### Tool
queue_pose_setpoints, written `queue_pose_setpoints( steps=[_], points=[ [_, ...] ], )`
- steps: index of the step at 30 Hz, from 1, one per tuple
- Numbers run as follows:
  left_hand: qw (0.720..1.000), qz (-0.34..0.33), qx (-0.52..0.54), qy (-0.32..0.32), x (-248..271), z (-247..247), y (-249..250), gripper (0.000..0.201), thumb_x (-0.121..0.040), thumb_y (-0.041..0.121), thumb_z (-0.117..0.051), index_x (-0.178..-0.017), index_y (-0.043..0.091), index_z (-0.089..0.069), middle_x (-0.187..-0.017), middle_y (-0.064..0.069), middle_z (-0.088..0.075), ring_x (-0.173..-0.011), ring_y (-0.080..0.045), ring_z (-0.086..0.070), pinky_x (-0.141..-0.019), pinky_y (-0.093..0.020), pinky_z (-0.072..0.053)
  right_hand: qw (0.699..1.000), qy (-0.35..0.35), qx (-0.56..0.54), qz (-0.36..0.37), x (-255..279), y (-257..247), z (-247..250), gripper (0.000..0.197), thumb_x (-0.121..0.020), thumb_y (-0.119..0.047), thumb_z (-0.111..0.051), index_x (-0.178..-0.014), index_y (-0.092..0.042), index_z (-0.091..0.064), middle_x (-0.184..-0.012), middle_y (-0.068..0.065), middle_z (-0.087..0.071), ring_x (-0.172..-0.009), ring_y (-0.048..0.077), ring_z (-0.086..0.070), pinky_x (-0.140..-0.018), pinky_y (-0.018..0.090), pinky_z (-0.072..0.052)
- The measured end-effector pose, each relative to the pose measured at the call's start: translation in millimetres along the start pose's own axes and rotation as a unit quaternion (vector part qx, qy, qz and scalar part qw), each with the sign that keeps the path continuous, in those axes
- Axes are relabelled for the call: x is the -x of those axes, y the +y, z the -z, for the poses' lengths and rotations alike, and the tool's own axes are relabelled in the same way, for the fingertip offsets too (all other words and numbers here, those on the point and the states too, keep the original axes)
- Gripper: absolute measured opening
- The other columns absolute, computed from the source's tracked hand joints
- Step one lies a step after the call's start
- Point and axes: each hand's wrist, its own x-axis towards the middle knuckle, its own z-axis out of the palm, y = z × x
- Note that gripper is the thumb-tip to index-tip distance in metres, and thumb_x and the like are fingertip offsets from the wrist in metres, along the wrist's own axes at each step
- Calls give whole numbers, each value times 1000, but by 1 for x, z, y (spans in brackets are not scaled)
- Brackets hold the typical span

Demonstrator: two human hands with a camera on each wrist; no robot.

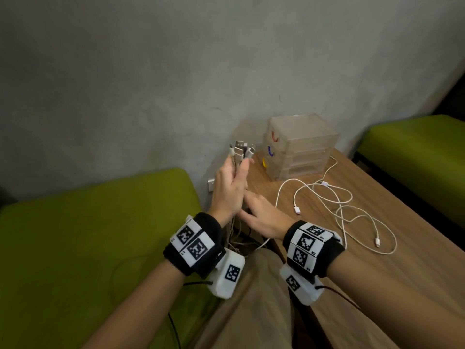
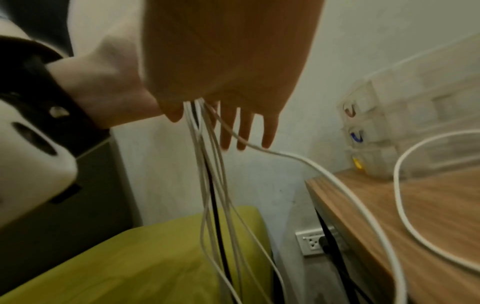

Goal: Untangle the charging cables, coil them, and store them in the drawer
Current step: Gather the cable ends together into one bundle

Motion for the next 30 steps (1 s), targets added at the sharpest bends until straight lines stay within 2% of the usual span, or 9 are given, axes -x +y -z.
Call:
queue_pose_setpoints(
  steps=[3, 7, 10, 16, 20, 22, 25, 28, 30],
  points=[
    [1000, -17, 11, -6, 0, -4, 2, 22, -91, 39, -37, -82, 24, -50, -48, 16, -45, -44, -1, -37, -49, -25, -32, 999, 28, -38, -8, 1, 5, 4, 26, -93, -26, -47, -106, -4, -56, -83, 13, -65, -63, 18, -58, -60, 36, -47],
    [995, -63, -36, -66, 4, -5, 11, 3, -93, 18, -47, -93, 19, -50, -71, 16, -54, -66, 9, -56, -64, -7, -41, 993, 95, -65, 9, 0, 3, 26, 40, -83, -41, -47, -116, -20, -51, -103, 3, -65, -89, 18, -64, -81, 39, -53],
    [994, -58, -56, -69, 5, -15, 14, 5, -94, 9, -47, -95, 14, -48, -78, 14, -54, -72, 17, -55, -66, 0, -38, 991, 116, -64, 13, 4, 3, 34, 39, -88, -34, -49, -122, -14, -48, -113, 5, -63, -101, 17, -61, -89, 38, -50],
    [996, -71, -52, 12, -10, -42, 17, 17, -97, 17, -39, -83, 21, -47, -65, 11, -48, -57, 5, -51, -57, -9, -39, 995, 53, -47, -64, 13, 13, 34, 31, -90, -10, -52, -120, -4, -52, -107, 19, -65, -95, 30, -63, -86, 46, -49],
    [997, -57, -38, -45, -14, -75, 20, 24, -97, 27, -34, -74, 29, -40, -61, 8, -42, -55, -8, -45, -60, -35, -40, 988, 67, -3, -139, 28, 38, 66, 28, -85, 2, -48, -110, 1, -59, -104, 17, -68, -94, 26, -63, -85, 26, -47],
    [996, -44, -37, -63, -11, -90, 16, 24, -98, 26, -35, -74, 29, -40, -62, 11, -43, -55, -1, -45, -62, -33, -39, 980, 88, 39, -173, 37, 55, 74, 30, -80, 5, -47, -105, -3, -64, -98, 13, -70, -90, 24, -65, -82, 25, -49],
    [996, -29, -23, -87, -5, -106, 12, 20, -99, 21, -35, -82, 18, -45, -65, 11, -46, -59, -4, -48, -63, -26, -39, 960, 69, 105, -249, 54, 84, 71, 28, -77, 1, -49, -96, -9, -66, -95, 14, -69, -91, 30, -63, -82, 40, -51],
    [997, -25, -5, -68, -4, -116, 10, 17, -99, 20, -35, -91, 11, -47, -75, -15, -58, -65, -21, -53, -64, -27, -40, 945, 32, 139, -295, 70, 108, 58, 27, -81, -4, -54, -104, -10, -66, -102, 16, -67, -96, 33, -62, -84, 41, -50],
    [997, -20, 5, -70, -5, -116, 9, 19, -99, 19, -35, -93, 8, -50, -82, -25, -57, -62, -15, -53, -63, -21, -39, 950, 15, 166, -265, 73, 122, 42, 35, -81, -3, -54, -112, -13, -63, -108, 14, -66, -99, 32, -61, -85, 40, -49]
  ],
)
